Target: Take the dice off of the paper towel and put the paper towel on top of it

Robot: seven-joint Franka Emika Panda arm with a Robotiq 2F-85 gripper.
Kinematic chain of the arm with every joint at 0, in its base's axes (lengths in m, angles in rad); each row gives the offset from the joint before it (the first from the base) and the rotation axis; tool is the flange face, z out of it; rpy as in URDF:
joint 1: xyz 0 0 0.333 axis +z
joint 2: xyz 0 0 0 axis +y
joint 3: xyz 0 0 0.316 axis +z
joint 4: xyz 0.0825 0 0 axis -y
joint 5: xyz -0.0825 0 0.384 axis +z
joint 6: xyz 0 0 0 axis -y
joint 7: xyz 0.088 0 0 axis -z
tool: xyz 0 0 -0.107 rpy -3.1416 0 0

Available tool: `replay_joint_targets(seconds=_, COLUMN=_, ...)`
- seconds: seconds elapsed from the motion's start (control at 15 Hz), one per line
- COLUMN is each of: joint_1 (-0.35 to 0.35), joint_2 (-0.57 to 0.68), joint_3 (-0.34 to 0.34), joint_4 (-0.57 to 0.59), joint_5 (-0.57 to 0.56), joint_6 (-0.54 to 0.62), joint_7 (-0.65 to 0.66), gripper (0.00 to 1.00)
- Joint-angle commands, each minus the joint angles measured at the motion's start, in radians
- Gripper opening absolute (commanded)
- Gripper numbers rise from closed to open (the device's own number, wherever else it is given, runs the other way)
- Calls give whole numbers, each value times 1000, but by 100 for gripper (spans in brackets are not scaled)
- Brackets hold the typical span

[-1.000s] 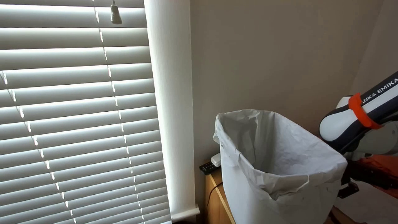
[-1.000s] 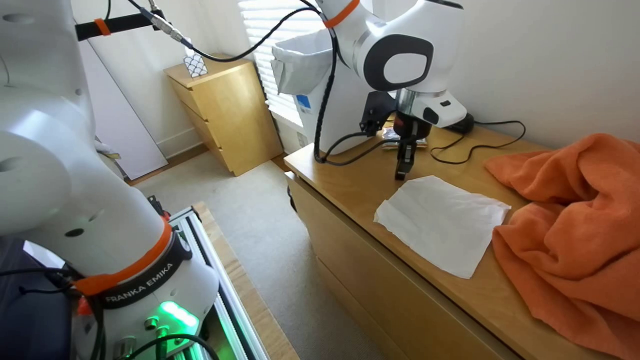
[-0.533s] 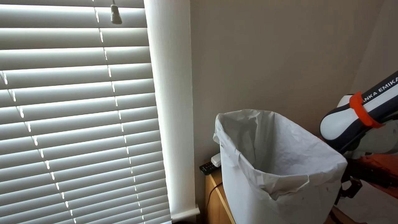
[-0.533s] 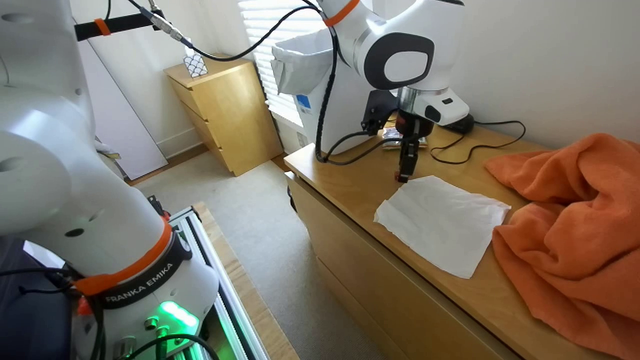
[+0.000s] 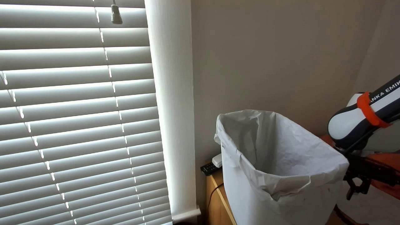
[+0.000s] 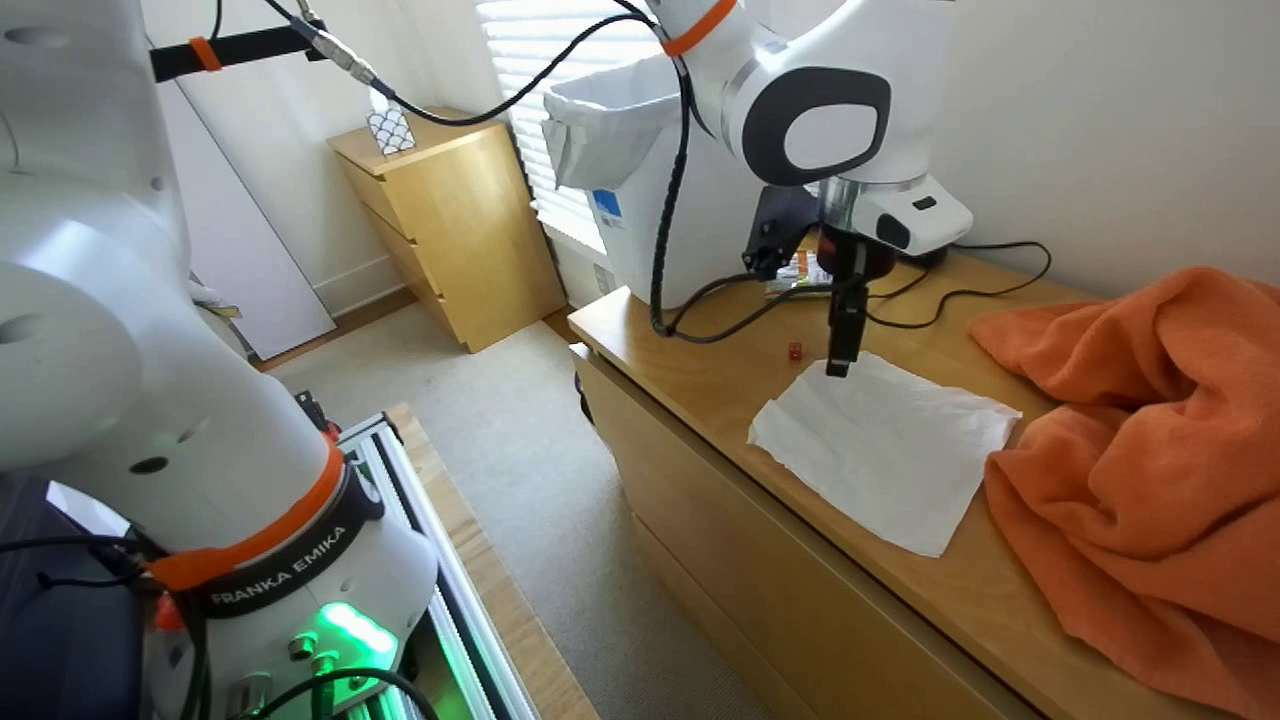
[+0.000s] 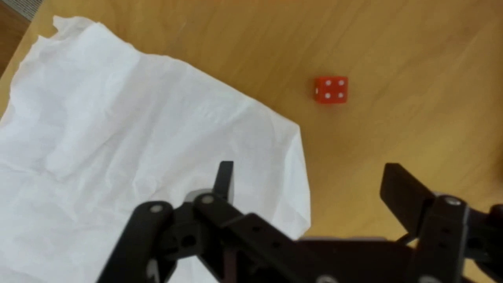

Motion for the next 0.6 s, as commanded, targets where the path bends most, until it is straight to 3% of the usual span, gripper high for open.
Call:
replay_joint_targets(seconds=0.0, joint_1=7, joint_2=21, joint_3=-18, joint_4=1, joint_5=-21, joint_6=17, joint_7=12, gripper=70)
replay_joint_targets(seconds=0.53, joint_1=16, joint_2=23, joint_3=-46, joint_4=-2, joint_5=-57, joint_6=9, joint_7=24, gripper=8)
